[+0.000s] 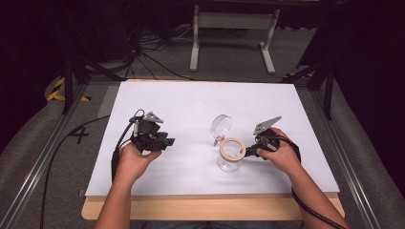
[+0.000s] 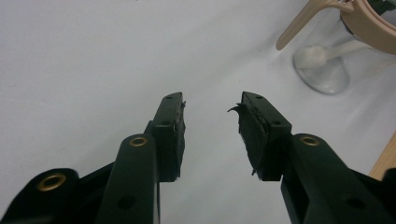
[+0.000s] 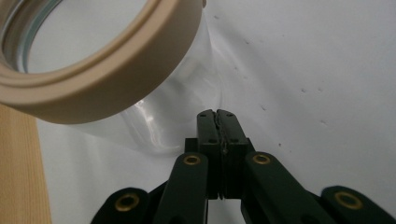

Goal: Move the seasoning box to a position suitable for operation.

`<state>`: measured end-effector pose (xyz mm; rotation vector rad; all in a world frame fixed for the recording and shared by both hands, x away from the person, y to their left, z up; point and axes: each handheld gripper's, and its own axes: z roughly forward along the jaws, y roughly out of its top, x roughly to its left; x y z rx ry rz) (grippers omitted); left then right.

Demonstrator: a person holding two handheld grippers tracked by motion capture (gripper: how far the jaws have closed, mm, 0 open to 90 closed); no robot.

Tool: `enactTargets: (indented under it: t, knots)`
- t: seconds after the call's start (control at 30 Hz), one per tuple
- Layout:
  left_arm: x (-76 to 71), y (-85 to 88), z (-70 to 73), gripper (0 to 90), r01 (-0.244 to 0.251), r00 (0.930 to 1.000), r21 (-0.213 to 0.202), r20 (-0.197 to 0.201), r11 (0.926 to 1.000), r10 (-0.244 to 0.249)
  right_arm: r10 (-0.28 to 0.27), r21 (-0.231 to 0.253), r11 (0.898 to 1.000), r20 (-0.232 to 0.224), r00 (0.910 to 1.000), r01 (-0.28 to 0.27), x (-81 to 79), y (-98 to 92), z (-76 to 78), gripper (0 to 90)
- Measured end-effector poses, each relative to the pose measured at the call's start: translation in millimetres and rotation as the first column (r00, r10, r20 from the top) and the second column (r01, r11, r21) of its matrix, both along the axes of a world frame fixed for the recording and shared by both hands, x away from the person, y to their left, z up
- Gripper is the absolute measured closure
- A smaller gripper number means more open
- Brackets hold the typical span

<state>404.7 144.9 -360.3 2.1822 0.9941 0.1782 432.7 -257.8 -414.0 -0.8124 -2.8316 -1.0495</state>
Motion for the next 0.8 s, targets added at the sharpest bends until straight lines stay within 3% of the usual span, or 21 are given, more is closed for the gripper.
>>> enactTargets:
  t: [0.17, 0.4, 0.8]
  knots:
    - [1.1, 0.0, -1.5, 53.9, 0.004, 0.9999, -0.01, -0.016, 0.9999, -0.005, 0.001, -0.01, 1.0, -0.004, 1.0, -0.001, -0.1, 0.9, -0.9, 90.0]
    - [2.5, -0.5, -1.7, 53.9, 0.003, 0.9998, -0.014, -0.021, 0.9999, -0.004, 0.003, -0.02, 1.0, -0.015, 0.9999, -0.004, -2.2, 3.4, -2.1, 90.0]
    - [8.5, -8.1, 0.5, 54.7, 0.02, 0.9997, -0.028, -0.012, 0.9994, -0.02, 0.061, -0.025, 0.998, -0.02, 0.9979, -0.062, -19.3, 18.0, -2.6, 90.0]
